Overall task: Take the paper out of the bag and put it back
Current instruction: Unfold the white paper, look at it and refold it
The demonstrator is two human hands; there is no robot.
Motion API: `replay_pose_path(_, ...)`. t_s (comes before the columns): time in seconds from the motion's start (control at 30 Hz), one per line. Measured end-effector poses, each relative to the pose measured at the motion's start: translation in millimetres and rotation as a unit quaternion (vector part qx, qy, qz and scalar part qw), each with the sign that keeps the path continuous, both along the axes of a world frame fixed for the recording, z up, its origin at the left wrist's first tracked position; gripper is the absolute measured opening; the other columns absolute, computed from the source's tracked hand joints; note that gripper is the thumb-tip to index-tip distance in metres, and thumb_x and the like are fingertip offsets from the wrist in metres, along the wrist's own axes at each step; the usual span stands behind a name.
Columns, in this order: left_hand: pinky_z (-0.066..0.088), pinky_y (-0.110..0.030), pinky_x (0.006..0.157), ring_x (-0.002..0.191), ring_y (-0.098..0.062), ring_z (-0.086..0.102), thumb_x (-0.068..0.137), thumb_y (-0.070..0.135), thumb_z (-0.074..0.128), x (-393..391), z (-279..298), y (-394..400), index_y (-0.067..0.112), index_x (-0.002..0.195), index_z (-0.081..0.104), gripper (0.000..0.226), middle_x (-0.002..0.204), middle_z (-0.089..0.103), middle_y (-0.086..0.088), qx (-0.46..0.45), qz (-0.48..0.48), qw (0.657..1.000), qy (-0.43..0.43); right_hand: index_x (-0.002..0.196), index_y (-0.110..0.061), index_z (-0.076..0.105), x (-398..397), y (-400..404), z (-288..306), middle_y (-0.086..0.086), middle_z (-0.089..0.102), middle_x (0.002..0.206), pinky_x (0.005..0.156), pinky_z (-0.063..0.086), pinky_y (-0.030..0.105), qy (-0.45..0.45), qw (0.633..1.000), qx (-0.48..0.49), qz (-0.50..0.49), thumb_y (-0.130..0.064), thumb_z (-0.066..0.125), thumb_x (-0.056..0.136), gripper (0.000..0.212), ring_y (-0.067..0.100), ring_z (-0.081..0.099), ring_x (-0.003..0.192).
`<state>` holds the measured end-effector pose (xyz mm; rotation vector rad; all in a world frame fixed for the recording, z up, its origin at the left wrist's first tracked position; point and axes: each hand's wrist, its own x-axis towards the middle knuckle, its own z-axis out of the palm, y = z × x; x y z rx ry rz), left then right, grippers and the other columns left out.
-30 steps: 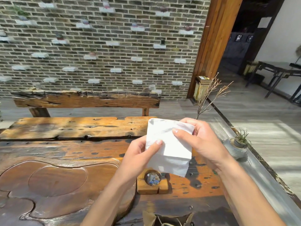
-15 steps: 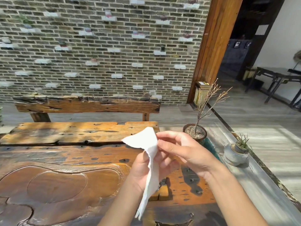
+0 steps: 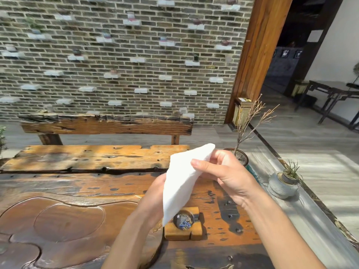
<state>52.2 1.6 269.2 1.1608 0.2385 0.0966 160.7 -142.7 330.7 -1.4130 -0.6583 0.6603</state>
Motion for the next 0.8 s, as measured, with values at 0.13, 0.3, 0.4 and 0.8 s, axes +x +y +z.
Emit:
replay_pose_path(0.13, 0.051, -0.042, 0.094, 0.122, -0.022, 0.064, 0.092, 0.067, 0.044, -6.4, 7.4, 14.9, 0.026, 0.134, 0.062, 0.062, 0.133, 0.067, -0.003, -0.012, -0.010, 0.999, -0.045, 0.095, -0.012, 0.079, 6.7, 0.5, -0.1, 0.008, 0.080, 0.099, 0.076, 0.060, 0.026, -0.027, 0.999, 0.016, -0.036, -0.020, 0.085, 0.076, 0.021, 0.019, 0.076, 0.092)
replay_pose_path(0.3, 0.057, -0.029, 0.073, 0.093, -0.020, 0.073, 0.090, 0.049, 0.063, -8.0, 12.3, 8.4, 0.018, 0.107, 0.076, 0.038, 0.107, 0.078, -0.007, 0.163, 0.067, 0.980, -0.088, 0.093, -0.014, 0.079, 6.8, 2.5, -2.7, 0.009, 0.080, 0.100, 0.072, 0.061, 0.027, -0.025, 0.998, 0.043, -0.049, -0.017, 0.084, 0.078, 0.015, 0.021, 0.077, 0.091)
replay_pose_path(0.4, 0.058, -0.025, 0.071, 0.093, -0.020, 0.074, 0.092, 0.033, 0.065, -8.8, 15.5, 5.4, 0.017, 0.109, 0.076, 0.025, 0.107, 0.078, -0.007, 0.153, 0.094, 0.977, -0.115, 0.107, -0.018, 0.077, 4.5, 2.4, -7.0, 0.007, 0.078, 0.109, 0.082, 0.060, 0.032, -0.037, 0.998, 0.055, -0.024, -0.025, 0.083, 0.078, 0.030, 0.023, 0.075, 0.103)
replay_pose_path(0.8, 0.059, -0.032, 0.064, 0.088, -0.020, 0.074, 0.091, 0.043, 0.063, -4.5, 17.2, -6.0, 0.025, 0.107, 0.076, 0.028, 0.101, 0.078, -0.004, 0.150, 0.152, 0.971, -0.104, 0.119, -0.016, 0.072, -3.4, -8.8, -30.7, 0.012, 0.074, 0.120, 0.089, 0.059, 0.036, 0.008, 0.995, 0.093, 0.019, -0.018, 0.083, 0.079, 0.042, 0.028, 0.070, 0.112)
